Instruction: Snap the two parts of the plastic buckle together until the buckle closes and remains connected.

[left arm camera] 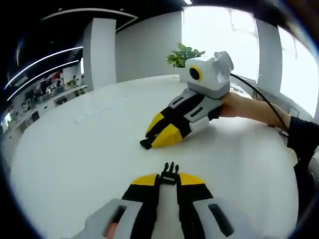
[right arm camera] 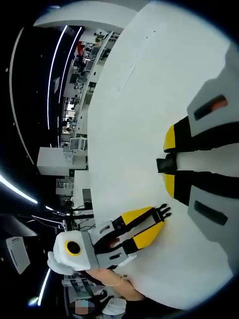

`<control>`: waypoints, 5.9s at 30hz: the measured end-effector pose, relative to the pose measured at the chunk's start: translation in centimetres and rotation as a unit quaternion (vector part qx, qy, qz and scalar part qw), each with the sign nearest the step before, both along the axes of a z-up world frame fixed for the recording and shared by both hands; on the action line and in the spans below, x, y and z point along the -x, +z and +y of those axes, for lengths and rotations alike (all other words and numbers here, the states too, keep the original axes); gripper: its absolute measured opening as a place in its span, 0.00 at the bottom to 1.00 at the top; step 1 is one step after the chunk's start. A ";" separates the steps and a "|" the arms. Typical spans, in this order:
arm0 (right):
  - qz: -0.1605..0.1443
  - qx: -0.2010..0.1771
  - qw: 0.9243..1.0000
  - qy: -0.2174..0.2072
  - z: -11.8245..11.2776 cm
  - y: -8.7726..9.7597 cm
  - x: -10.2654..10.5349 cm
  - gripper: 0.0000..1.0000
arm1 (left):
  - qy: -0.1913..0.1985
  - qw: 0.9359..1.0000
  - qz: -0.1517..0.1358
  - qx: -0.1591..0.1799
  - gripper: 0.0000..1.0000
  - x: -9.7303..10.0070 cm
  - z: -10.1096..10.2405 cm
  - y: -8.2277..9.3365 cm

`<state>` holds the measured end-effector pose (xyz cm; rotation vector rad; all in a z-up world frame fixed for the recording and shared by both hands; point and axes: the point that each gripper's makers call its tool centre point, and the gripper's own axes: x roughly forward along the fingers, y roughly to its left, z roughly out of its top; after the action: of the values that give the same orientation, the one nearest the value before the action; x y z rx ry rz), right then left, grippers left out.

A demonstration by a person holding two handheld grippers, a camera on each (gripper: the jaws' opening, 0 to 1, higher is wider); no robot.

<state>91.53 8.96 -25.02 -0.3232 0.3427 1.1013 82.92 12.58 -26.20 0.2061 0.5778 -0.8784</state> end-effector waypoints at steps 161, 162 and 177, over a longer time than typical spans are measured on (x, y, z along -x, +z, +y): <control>0.010 -0.030 0.999 -0.013 -7.3 -0.1 3.3 0.11 | -0.017 1.000 0.008 -0.009 0.13 0.9 -0.4 -0.2; 0.010 -0.031 0.999 -0.012 -7.2 0.0 3.4 0.11 | -0.017 1.000 0.008 -0.009 0.13 0.9 -0.4 -0.2; -0.003 -0.032 0.998 0.051 -5.8 1.0 5.7 0.11 | -0.026 1.000 0.009 -0.008 0.13 1.3 -0.8 -0.2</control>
<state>85.85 3.20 -24.05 -0.2900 0.2887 1.2085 81.66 11.83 -26.37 0.2286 0.5993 -0.9263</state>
